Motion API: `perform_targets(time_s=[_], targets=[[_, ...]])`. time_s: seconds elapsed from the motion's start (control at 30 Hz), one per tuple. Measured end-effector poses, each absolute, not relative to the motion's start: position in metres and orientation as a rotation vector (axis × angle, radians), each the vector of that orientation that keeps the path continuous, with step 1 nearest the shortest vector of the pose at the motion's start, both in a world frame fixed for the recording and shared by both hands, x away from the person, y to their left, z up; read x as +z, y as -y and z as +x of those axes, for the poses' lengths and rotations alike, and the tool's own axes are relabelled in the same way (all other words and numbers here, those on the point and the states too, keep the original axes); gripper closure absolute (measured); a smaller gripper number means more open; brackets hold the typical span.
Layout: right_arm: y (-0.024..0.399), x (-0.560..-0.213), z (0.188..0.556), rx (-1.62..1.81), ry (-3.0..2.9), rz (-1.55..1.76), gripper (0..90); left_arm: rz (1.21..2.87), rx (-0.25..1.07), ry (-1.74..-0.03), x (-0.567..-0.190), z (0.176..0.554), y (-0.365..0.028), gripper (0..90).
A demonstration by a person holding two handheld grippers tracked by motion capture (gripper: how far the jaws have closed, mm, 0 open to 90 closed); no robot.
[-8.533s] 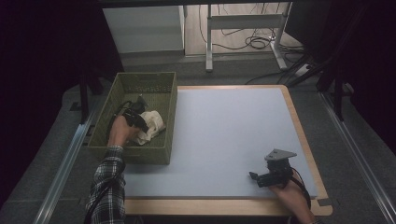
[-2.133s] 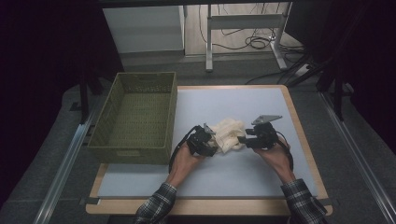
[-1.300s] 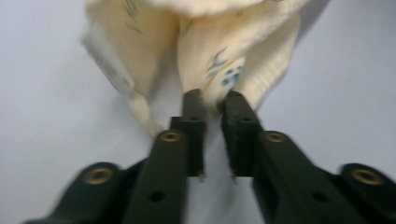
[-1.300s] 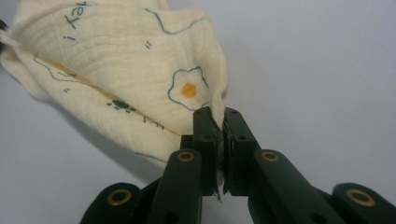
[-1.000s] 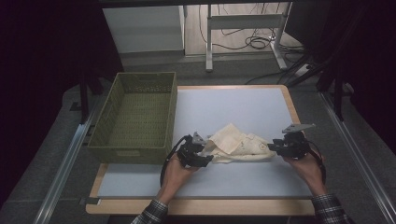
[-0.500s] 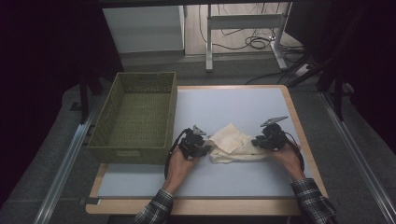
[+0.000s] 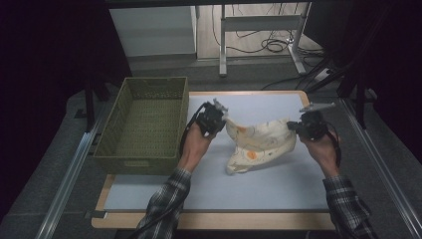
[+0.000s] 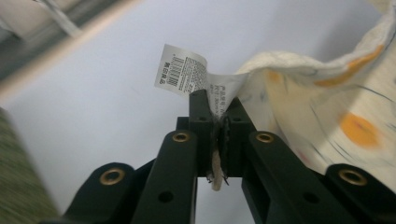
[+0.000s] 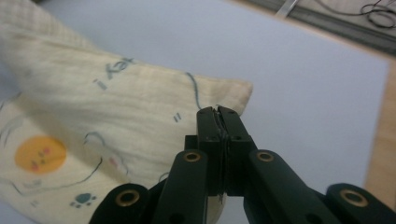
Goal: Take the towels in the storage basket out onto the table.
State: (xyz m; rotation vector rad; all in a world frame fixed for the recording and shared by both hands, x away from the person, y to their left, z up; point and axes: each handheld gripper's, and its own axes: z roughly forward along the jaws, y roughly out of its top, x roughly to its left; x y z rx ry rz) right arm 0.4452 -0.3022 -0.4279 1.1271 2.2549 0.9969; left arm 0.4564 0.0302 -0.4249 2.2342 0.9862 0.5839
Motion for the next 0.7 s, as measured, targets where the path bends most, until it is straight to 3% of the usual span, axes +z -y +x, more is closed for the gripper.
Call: perform_targets(time_s=[0.07, 0.17, 0.4, 0.7], targets=[[0.306, -0.422, 0.459, 1.001, -2.207, 1.167, 82.8, 2.265, 0.621, -1.063, -0.424, 0.478, -0.023, 55.4], [0.312, -0.423, 0.466, 0.976, -2.187, 1.211, 76.3, 2.241, 0.607, -1.070, -0.427, 0.481, -0.019, 43.3], [0.317, -0.444, 0.439, 1.042, -2.286, 1.178, 71.4, 2.261, 0.510, -0.993, -0.455, 0.448, -0.017, 38.7], [0.294, -0.477, 0.398, 1.075, -2.435, 1.064, 68.5, 2.254, 0.422, -1.009, -0.489, 0.411, -0.028, 31.0]])
